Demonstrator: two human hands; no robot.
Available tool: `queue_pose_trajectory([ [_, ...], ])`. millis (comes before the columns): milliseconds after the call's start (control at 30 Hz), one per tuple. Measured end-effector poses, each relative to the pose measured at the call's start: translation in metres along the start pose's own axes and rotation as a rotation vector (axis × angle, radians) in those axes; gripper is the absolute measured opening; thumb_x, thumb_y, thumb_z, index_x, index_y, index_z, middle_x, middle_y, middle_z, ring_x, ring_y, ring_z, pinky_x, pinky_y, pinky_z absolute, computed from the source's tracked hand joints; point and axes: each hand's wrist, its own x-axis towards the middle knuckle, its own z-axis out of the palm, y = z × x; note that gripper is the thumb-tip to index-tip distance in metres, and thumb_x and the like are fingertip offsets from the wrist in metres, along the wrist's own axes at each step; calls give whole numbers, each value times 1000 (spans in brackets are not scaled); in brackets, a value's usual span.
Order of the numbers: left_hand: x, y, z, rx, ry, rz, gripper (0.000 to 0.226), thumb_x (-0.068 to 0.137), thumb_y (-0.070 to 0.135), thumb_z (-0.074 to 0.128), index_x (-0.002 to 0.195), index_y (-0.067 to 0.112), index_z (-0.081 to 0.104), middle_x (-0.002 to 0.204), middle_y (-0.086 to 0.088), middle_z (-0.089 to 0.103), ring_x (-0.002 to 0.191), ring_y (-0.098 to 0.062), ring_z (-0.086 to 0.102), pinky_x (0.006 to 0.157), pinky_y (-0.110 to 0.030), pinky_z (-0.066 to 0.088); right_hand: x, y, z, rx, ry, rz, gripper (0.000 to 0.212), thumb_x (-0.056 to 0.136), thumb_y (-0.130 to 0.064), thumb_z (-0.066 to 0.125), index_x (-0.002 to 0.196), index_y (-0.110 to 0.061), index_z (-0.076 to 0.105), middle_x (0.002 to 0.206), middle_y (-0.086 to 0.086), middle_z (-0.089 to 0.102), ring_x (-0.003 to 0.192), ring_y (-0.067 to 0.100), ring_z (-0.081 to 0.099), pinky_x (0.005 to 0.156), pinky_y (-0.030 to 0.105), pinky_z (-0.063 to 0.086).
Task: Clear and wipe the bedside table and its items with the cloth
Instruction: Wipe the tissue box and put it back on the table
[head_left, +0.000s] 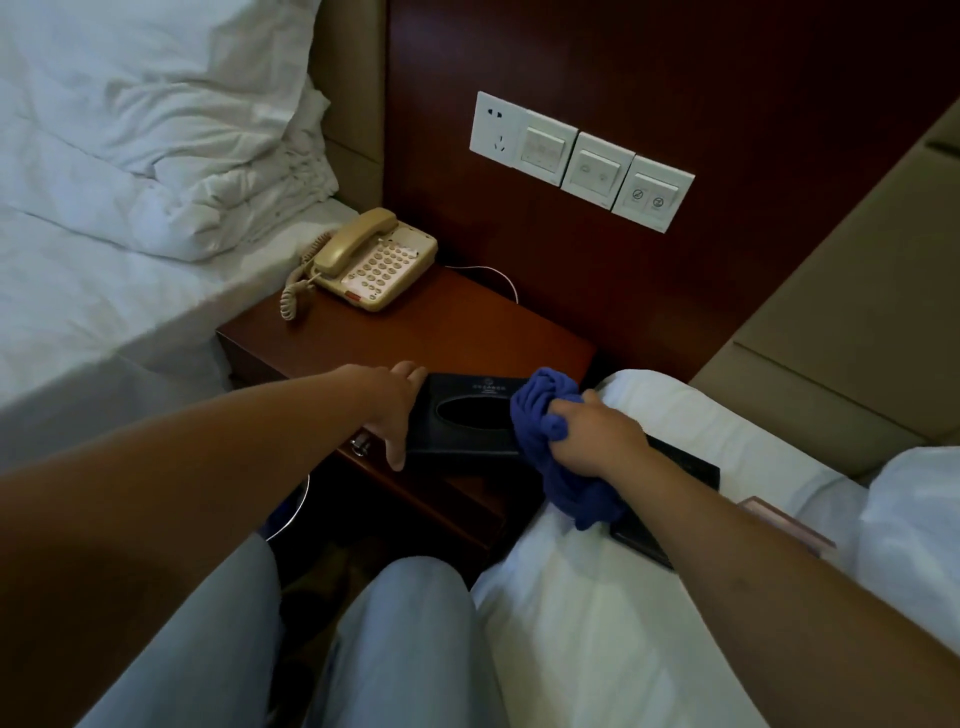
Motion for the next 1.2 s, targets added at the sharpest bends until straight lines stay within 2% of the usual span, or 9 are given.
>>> queue_pose_trajectory([
  [167, -2, 1, 0, -45, -21, 15, 152, 64, 46, 95, 161, 24, -20, 170, 3, -18, 152, -35, 27, 110, -53, 46, 59, 4, -18, 1, -62, 63, 17, 92, -21, 49, 105, -31, 44, 127, 13, 39, 94, 34, 53, 82, 46, 48],
  [400, 3, 1, 1, -3, -11, 3, 153, 61, 51, 95, 161, 24, -18, 169, 1, -10, 148, -34, 33, 106, -52, 49, 87, -10, -25, -36, -4, 160, 47, 95, -23, 55, 139, -27, 38, 140, 13, 30, 98, 39, 56, 75, 43, 44],
  [633, -1, 8, -1, 46, -21, -64, 154, 61, 52, 94, 161, 24, -20, 169, -5, -10, 150, -38, 28, 110, -52, 46, 11, -37, -3, -249, 18, -40, 59, 88, -41, 62, 142, -31, 40, 141, 11, 35, 117, 40, 53, 90, 45, 47],
  [800, -12, 42, 1, 89, 62, -143, 140, 69, 43, 92, 163, 12, -7, 168, -14, 5, 152, -39, 20, 118, -52, 34, -30, -56, 12, -259, 33, -164, 56, 93, -36, 62, 143, -29, 39, 140, 14, 35, 111, 41, 51, 75, 45, 45],
  [900, -9, 64, 6, -227, 162, -90, 90, 83, 33, 79, 154, 8, 29, 155, -17, 31, 137, -37, 42, 107, -46, 47, -32, -51, 10, -232, 30, -170, 54, 95, -31, 59, 145, -29, 39, 141, 14, 34, 103, 38, 53, 71, 43, 42],
  [967, -7, 81, 6, -603, 227, -94, 46, 92, 25, 66, 132, 7, 51, 130, -16, 53, 108, -29, 60, 81, -38, 54, -28, -48, 8, -187, 9, -154, 55, 95, -30, 59, 145, -33, 38, 139, 14, 35, 97, 35, 52, 69, 42, 41],
  [1033, -7, 97, 3, -1109, 272, -173, 17, 97, 18, 60, 108, 6, 61, 102, -11, 62, 83, -21, 59, 74, -35, 50, -21, -44, 2, -112, -14, -111, 53, 95, -32, 58, 144, -36, 39, 134, 12, 37, 91, 32, 49, 70, 43, 42],
  [1133, 0, 101, -4, -1894, 230, -326, 16, 100, 16, 57, 113, 8, 54, 99, -9, 52, 93, -22, 56, 88, -35, 53, -1, -38, -8, -24, -15, 12, 44, 94, -37, 56, 136, -34, 44, 133, 11, 39, 99, 33, 55, 80, 43, 46],
  [1200, 7, 95, -7, -2139, 216, -405, 19, 99, 20, 58, 115, 11, 54, 111, -14, 52, 101, -27, 60, 87, -37, 54, 14, -37, -9, -45, 10, 76, 43, 93, -40, 57, 134, -32, 45, 134, 12, 40, 105, 34, 56, 80, 41, 46],
])
